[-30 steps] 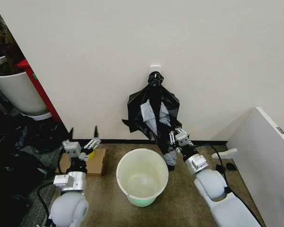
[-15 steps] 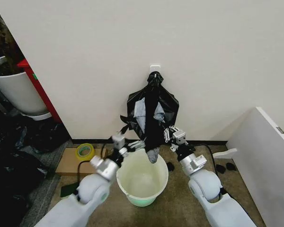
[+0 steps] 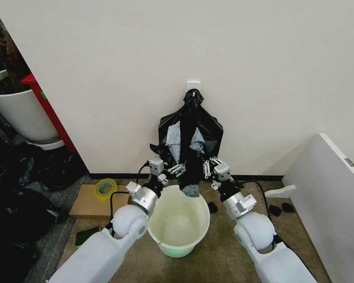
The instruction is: Place the garbage bag over the trash bin.
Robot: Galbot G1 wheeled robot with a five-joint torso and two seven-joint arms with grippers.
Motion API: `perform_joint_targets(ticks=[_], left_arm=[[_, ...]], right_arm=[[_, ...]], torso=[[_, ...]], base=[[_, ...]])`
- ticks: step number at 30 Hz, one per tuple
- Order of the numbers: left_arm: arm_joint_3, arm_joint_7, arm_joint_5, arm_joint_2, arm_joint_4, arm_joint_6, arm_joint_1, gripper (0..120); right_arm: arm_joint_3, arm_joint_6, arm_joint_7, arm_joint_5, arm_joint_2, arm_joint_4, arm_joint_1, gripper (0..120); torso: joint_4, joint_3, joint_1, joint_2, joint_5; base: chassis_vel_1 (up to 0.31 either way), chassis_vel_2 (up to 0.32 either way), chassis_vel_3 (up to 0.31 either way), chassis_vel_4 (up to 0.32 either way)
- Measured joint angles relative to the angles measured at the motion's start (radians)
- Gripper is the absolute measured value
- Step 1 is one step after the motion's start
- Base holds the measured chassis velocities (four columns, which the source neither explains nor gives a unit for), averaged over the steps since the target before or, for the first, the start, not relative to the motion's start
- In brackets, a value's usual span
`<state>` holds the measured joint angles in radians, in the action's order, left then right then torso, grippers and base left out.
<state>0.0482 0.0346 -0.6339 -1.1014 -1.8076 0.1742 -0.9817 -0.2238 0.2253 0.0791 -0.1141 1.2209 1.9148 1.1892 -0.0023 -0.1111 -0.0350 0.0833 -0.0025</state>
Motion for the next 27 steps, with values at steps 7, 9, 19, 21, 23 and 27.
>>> perform_joint_targets(ticks=[7,9,19,21,23,27], left_arm=[[-0.021,-0.014,0.001,0.005,-0.024,-0.002,-0.034,34],[-0.028,-0.014,0.001,0.008,-0.030,-0.002,-0.037,30],[-0.138,-0.018,0.046,0.048,-0.119,0.033,-0.095,0],[-0.160,-0.010,0.049,0.067,-0.152,0.041,-0.111,0],[-0.167,-0.007,0.050,0.076,-0.169,0.042,-0.122,0],[-0.183,0.002,0.051,0.104,-0.223,0.043,-0.159,0]], right_arm=[[-0.006,0.000,-0.002,0.006,0.005,0.001,0.006,0],[-0.006,0.000,-0.003,0.009,0.006,0.001,0.008,0],[0.013,-0.002,-0.115,-0.004,-0.007,0.049,0.049,0],[0.031,-0.030,-0.182,-0.037,-0.025,0.100,0.081,0],[0.039,-0.048,-0.216,-0.063,-0.037,0.135,0.102,0],[0.045,-0.078,-0.267,-0.133,-0.069,0.248,0.174,0]], torso=[[0.0001,0.000,0.000,0.000,0.0000],[0.0000,0.000,0.000,0.000,0.0000],[0.0002,0.000,0.000,0.000,0.0000],[0.0000,0.000,0.000,0.000,0.0000],[0.0000,0.000,0.000,0.000,0.0000],[0.0000,0.000,0.000,0.000,0.0000]], base=[[0.000,0.000,0.000,0.000],[0.000,0.000,0.000,0.000],[0.000,0.000,0.000,0.000],[0.000,0.000,0.000,0.000],[0.000,0.000,0.000,0.000],[0.000,0.000,0.000,0.000]])
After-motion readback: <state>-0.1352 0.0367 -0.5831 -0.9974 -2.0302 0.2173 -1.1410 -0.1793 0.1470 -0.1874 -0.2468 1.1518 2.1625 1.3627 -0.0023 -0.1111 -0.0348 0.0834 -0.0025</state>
